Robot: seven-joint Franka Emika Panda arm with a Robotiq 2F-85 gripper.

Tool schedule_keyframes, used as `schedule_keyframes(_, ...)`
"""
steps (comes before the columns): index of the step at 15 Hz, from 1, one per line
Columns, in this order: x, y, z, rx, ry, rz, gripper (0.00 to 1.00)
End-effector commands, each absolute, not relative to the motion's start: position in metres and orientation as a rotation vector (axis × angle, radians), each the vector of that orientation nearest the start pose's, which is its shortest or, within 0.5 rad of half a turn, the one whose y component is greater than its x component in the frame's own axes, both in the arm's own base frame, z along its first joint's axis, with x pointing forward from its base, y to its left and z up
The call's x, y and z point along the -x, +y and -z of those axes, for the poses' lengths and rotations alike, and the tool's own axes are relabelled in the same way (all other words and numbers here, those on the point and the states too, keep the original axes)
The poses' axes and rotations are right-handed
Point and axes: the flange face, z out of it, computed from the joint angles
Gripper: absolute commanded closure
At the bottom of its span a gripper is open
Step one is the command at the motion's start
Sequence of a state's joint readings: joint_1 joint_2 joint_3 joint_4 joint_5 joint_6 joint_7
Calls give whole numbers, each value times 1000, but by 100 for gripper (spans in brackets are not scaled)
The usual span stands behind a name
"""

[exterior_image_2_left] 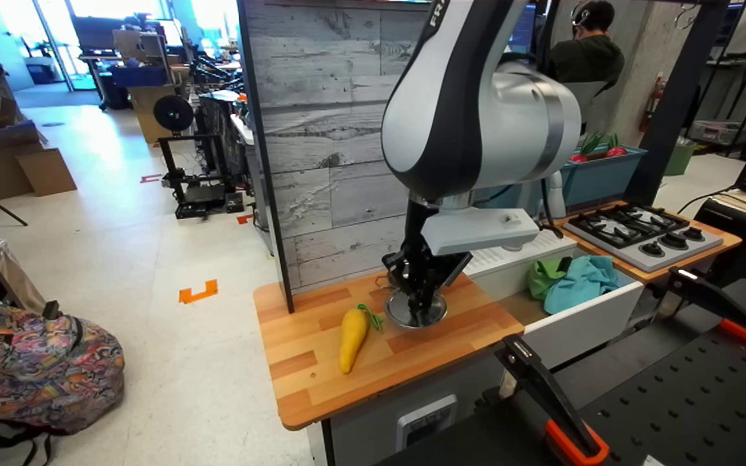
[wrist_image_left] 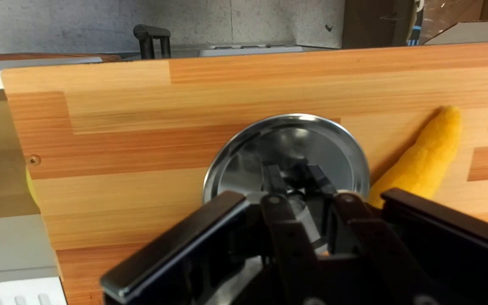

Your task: Remove the silver lid from the silver pot

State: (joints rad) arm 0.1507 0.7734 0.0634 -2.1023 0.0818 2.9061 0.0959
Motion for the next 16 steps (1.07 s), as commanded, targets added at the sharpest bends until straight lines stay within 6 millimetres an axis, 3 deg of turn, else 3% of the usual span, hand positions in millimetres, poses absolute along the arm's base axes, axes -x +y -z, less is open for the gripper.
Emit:
schedule_keyframes(1, -545, 108, -33, 3063, -68, -6, 95)
schedule_keyframes(9, -560, 108, -3, 3077, -130, -104, 95)
schedule_keyframes(16, -572, 107, 7, 3077, -122, -160, 95)
